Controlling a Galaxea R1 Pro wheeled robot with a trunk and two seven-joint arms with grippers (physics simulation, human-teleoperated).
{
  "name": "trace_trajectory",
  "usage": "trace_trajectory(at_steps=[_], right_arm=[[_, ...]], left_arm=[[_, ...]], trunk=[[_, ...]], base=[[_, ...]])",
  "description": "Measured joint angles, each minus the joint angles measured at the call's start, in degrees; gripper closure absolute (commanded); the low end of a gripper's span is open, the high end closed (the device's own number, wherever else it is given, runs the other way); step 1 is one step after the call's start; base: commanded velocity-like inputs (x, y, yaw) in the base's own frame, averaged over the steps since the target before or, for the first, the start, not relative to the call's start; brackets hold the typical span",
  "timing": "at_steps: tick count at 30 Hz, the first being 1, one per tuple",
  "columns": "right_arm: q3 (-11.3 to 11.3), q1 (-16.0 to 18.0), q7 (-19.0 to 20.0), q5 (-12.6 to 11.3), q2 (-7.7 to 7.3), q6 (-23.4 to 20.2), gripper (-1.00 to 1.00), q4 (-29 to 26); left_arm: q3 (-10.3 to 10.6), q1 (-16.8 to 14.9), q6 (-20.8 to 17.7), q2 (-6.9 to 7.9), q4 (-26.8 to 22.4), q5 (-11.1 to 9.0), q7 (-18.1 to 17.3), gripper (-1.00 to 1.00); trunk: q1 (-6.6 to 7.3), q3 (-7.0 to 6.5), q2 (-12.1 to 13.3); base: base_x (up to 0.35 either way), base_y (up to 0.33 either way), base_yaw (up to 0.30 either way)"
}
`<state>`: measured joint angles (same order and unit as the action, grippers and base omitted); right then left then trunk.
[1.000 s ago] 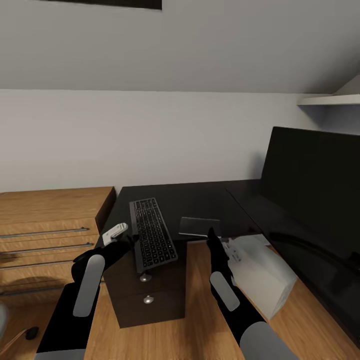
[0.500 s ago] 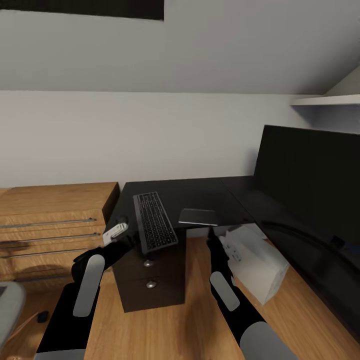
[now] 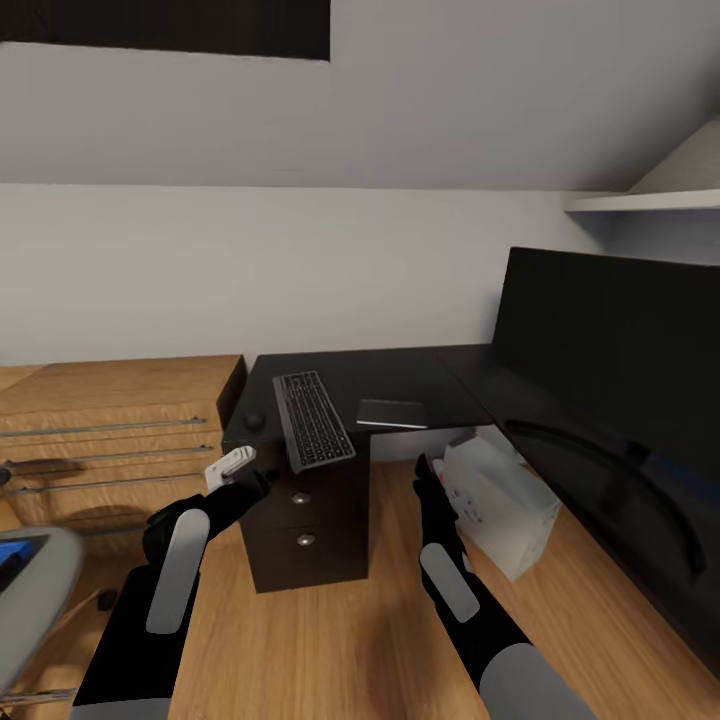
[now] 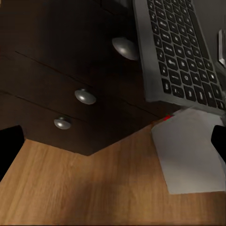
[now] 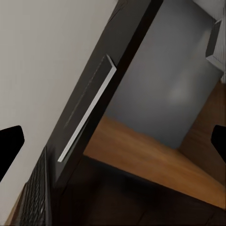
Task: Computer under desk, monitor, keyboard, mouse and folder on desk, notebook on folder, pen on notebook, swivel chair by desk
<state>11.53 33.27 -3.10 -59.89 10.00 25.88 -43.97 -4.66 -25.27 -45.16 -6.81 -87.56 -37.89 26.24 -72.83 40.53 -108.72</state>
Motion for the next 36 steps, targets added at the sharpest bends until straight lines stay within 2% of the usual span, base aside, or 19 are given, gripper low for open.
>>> trace_trajectory(at_steps=[6,11,13,15,17,20,21,26,27,28,29,32,33,34,35,36], right_arm=[[-0.19,0.02,-0.23,0.27,0.0,-0.16,-1.0,0.58],[-0.3,0.15,-0.81,0.33,0.0,-0.2,-1.0,2.44],[-0.34,0.24,-1.14,0.36,0.0,-0.18,-1.0,4.7],[-0.36,0.3,-1.35,0.67,0.0,0.03,-1.0,10.04],[-0.35,0.32,-1.37,1.4,0.0,0.14,-1.0,12.55],[-0.38,0.33,-1.34,4.51,0.0,0.44,-1.0,17.76],[-0.39,0.33,-1.34,6.82,0.0,0.6,-1.0,20.32],[-0.57,0.34,-1.35,15.25,-0.04,1.74,-1.0,26.92],[-0.63,0.32,-1.36,18.85,-0.44,2.7,-1.0,29.41],[-0.6,0.32,-1.36,20.76,-0.61,3.3,-1.0,30.7],[-0.71,0.27,-1.36,25.61,-1.04,5.28,-1.0,34.22],[-0.64,0.28,-1.37,29.93,-1.46,7.17,-1.0,38.13],[-0.75,0.23,-1.41,31.82,-1.73,8.05,-1.0,40.46],[-1.12,-0.22,-1.45,34.19,-3.0,9.07,-1.0,43.81],[-0.74,-0.42,-1.45,34.75,-3.32,9.06,-1.0,44.25],[-0.8,-1.04,-1.46,35.03,-3.87,9.07,-1.0,44.58]], left_arm=[[0.05,0.0,0.04,0.0,0.2,0.11,0.18,-1.0],[0.06,0.0,-0.06,0.0,1.13,0.14,0.29,-1.0],[0.0,0.0,-0.2,0.17,3.92,0.17,0.25,-1.0],[-0.05,0.0,-0.04,0.89,10.43,0.45,0.22,-1.0],[-0.06,-0.01,0.15,1.32,13.46,0.41,0.26,-1.0],[-0.02,-0.01,0.41,2.11,20.49,0.58,0.27,-1.0],[0.04,0.0,0.65,2.33,23.78,0.65,0.23,-1.0],[0.25,-0.01,3.53,2.65,31.51,0.69,0.11,-1.0],[0.48,0.0,5.48,2.78,34.52,0.79,0.07,-1.0],[0.73,-0.01,6.63,2.82,36.25,0.93,0.05,-1.0],[2.18,0.01,10.12,2.9,41.65,2.41,0.09,-1.0],[4.52,-0.02,14.64,2.91,48.78,5.55,0.06,-1.0],[5.76,0.0,18.41,2.91,53.22,7.71,0.03,-1.0],[7.63,-0.05,32.13,2.69,61.05,12.11,-0.58,-1.0],[7.74,0.03,35.19,2.68,67.49,12.29,-0.83,-1.0],[7.99,-0.03,39.36,2.61,70.71,12.86,-1.5,-1.0]], trunk=[[0.02,0.0,0.0],[1.12,-0.89,1.99],[1.56,-1.25,2.79],[2.0,-1.61,3.6],[2.44,-1.97,4.4],[3.1,-2.51,5.6],[3.32,-2.68,6.0],[4.42,-3.58,8.01],[4.64,-3.76,8.41],[4.86,-3.94,8.81],[5.07,-4.11,9.21],[5.74,-4.66,10.41],[5.95,-4.83,10.82],[6.18,-5.02,11.21],[6.39,-5.18,11.62],[6.62,-5.37,12.02]], base=[[-0.137,-0.013,0.0],[-0.032,-0.003,0.0],[-0.01,-0.001,0.0],[-0.004,0.0,0.0],[-0.002,0.0,0.0],[-0.001,0.0,0.0],[0.0,0.0,0.0],[0.0,0.0,0.0],[0.0,0.0,0.0],[0.0,0.0,0.0],[0.0,0.0,0.0],[0.0,0.0,0.0],[0.0,0.0,0.0],[0.0,0.0,0.0],[0.0,0.0,0.0],[0.0,0.0,0.0]])
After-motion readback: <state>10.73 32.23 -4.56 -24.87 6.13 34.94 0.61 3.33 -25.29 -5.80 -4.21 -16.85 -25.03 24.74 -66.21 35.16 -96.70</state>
